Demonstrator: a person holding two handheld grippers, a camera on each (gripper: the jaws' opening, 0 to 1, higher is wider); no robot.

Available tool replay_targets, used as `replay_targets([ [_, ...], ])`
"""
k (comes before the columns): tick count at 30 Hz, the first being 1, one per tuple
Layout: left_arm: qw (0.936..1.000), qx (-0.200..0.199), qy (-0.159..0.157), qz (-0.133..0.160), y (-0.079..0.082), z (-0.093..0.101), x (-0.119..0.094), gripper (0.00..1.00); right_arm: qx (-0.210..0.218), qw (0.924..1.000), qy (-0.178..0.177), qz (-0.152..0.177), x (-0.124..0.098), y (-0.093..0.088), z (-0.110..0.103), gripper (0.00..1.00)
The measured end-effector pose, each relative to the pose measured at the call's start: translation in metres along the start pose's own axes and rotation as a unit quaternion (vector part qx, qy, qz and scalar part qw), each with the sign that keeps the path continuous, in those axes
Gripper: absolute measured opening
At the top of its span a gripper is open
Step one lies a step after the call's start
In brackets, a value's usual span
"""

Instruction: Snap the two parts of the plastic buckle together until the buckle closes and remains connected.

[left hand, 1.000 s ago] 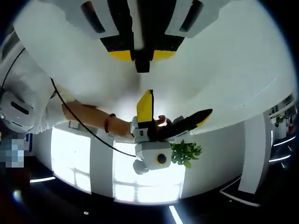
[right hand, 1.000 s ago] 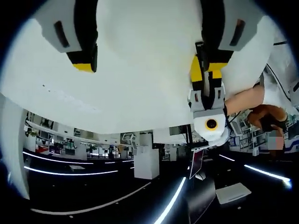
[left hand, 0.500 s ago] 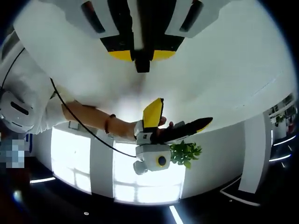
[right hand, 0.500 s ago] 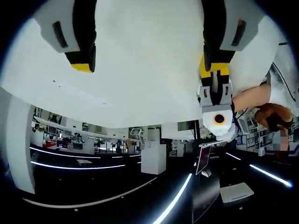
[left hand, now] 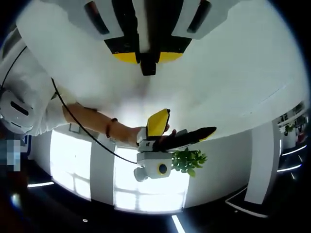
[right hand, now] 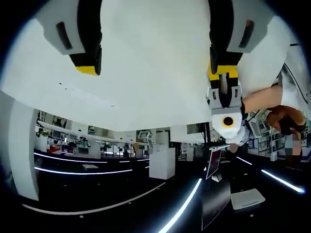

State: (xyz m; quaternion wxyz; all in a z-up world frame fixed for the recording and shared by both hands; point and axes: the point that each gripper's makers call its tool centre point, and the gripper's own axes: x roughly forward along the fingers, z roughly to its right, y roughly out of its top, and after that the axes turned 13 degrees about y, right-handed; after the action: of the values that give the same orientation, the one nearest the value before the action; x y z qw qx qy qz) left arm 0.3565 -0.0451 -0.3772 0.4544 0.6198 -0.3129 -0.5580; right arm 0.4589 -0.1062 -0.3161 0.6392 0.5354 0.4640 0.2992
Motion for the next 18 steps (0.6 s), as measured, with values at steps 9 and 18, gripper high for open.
replay_targets([
  [9,0.9998,-0.009,0.015,0.010,0.003,-0.011,-0.005,0.11,0.014,0.9990,-0.034,0.023,-0.014,0.003,0.021,1.00],
  [18,0.9997,-0.007,0.018,0.011,0.005,-0.012,-0.006,0.11,0.012,0.9977,-0.060,0.029,-0.024,0.003,0.031,1.00],
])
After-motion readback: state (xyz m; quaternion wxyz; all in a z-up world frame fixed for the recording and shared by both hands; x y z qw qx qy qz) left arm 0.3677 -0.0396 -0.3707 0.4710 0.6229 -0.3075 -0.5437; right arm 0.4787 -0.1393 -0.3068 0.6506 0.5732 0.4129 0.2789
